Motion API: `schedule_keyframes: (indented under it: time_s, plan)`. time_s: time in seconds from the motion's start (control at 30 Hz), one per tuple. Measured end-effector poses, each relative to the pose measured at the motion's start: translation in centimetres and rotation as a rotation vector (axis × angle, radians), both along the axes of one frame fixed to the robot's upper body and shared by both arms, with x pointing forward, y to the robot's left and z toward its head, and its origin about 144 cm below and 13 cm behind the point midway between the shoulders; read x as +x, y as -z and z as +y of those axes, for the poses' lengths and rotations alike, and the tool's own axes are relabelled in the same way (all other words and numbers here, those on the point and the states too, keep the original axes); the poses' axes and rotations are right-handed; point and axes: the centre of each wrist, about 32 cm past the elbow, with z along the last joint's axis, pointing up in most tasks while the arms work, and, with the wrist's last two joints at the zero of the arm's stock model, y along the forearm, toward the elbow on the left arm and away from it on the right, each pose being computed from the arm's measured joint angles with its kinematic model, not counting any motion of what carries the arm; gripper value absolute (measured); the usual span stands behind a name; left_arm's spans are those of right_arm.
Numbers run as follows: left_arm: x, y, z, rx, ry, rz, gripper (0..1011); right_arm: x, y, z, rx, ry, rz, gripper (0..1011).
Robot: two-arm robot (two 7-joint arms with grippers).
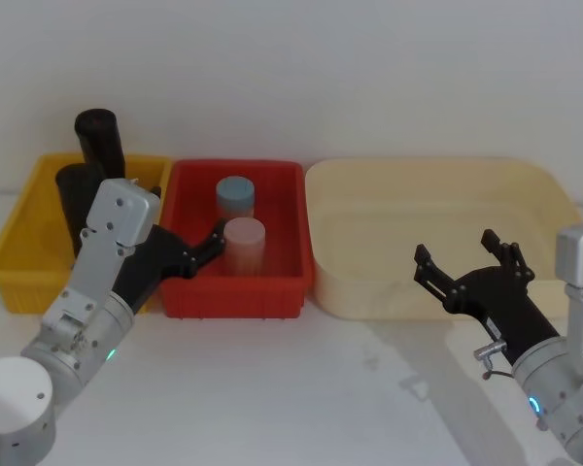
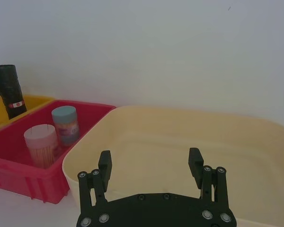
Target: Pick up the garbage bag with the one hand and transfer it to the other hand.
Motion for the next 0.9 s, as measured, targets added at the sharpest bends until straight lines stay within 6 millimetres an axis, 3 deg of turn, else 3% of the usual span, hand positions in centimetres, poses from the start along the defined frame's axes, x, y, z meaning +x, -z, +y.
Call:
schedule_keyframes:
  time_s: [0.9]
  plan:
    - [0.00,0.00,0.00,0.000,0.000,0.000,1001,0.00,0.00,0.00,0.000,0.000,0.000,1000]
